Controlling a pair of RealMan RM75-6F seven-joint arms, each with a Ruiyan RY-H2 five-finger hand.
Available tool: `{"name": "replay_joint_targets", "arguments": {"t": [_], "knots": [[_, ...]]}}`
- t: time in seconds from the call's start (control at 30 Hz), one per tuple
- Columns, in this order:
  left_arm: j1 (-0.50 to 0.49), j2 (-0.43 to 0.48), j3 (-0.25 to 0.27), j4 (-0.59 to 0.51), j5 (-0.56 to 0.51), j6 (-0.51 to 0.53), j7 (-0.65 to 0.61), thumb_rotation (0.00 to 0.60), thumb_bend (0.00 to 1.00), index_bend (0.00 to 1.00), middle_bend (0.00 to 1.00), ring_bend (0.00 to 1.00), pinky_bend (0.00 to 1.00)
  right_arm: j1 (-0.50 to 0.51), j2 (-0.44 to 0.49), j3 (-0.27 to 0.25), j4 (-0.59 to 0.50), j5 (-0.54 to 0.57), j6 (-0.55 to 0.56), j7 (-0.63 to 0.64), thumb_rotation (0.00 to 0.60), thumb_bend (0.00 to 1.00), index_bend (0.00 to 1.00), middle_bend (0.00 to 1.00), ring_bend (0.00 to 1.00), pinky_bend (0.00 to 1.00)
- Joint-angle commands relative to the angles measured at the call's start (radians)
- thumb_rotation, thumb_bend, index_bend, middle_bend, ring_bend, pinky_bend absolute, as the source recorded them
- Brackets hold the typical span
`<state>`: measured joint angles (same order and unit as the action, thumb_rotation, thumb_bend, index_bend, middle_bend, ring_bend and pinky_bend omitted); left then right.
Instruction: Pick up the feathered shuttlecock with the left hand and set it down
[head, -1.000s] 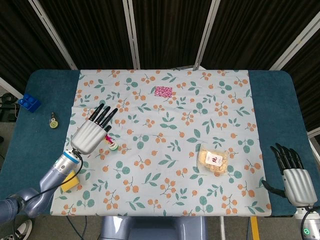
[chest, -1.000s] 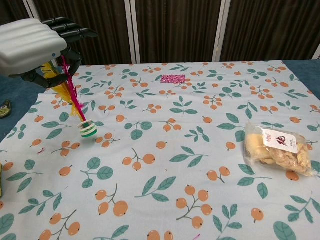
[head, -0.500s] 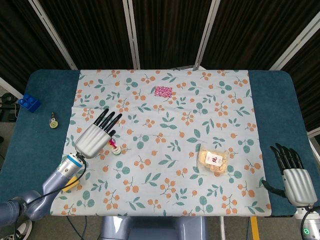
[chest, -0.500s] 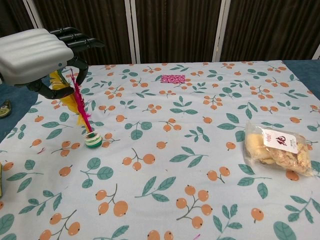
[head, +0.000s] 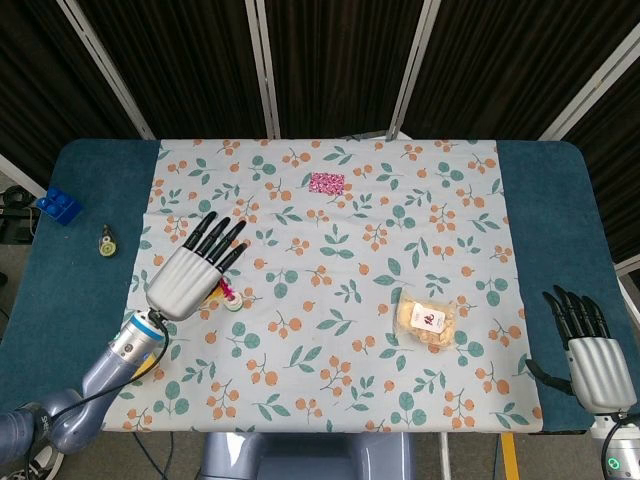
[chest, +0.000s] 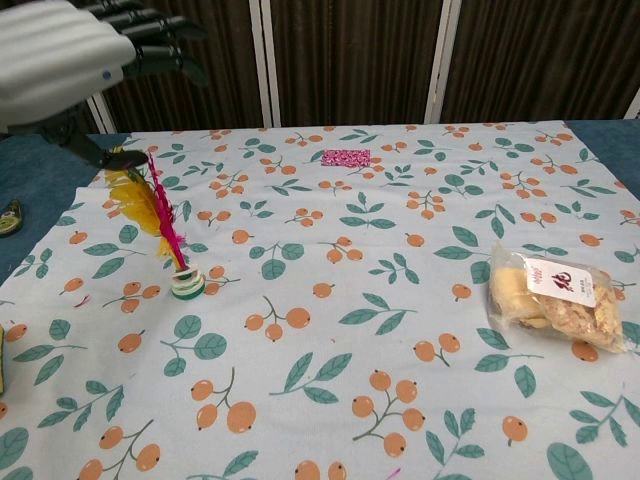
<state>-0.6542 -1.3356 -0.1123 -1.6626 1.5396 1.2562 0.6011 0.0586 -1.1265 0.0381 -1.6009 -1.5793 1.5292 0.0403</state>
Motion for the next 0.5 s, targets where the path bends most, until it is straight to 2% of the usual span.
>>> {"name": "replay_joint_targets", "arguments": {"t": [0.03,0.13,0.27,0.37,0.5], "knots": [[0.064,0.080,-0.060,-0.150,-0.009,0.137,-0.046,0.600,0.28,0.19,0.00,0.00,0.00,-0.003,0.000,0.001,-0.005,0.006,0.002,0.005,0.600,0.10,0.05,0.00,0.00,0.00],[0.124,0.143,-0.047,-0.227,-0.018,0.191,-0.054,0.600,0.28,0.19,0.00,0.00,0.00,-0.006,0.001,0.004,-0.004,0.012,0.005,0.004,0.600,0.10,0.05,0.00,0.00,0.00],[0.192,0.185,-0.012,-0.246,-0.007,0.249,-0.078,0.600,0.27,0.19,0.00,0.00,0.00,-0.007,0.002,0.004,-0.003,0.012,0.007,0.002,0.600,0.10,0.05,0.00,0.00,0.00],[0.324,0.208,0.082,-0.209,-0.004,0.343,-0.172,0.600,0.26,0.19,0.00,0.00,0.00,-0.008,0.001,0.002,0.004,0.001,0.015,-0.012,0.600,0.10,0.05,0.00,0.00,0.00],[0.436,0.196,0.153,-0.120,-0.015,0.405,-0.298,0.600,0.22,0.14,0.00,0.00,0.00,-0.008,-0.005,0.001,0.011,-0.010,0.022,-0.027,0.600,0.10,0.05,0.00,0.00,0.00]]}}
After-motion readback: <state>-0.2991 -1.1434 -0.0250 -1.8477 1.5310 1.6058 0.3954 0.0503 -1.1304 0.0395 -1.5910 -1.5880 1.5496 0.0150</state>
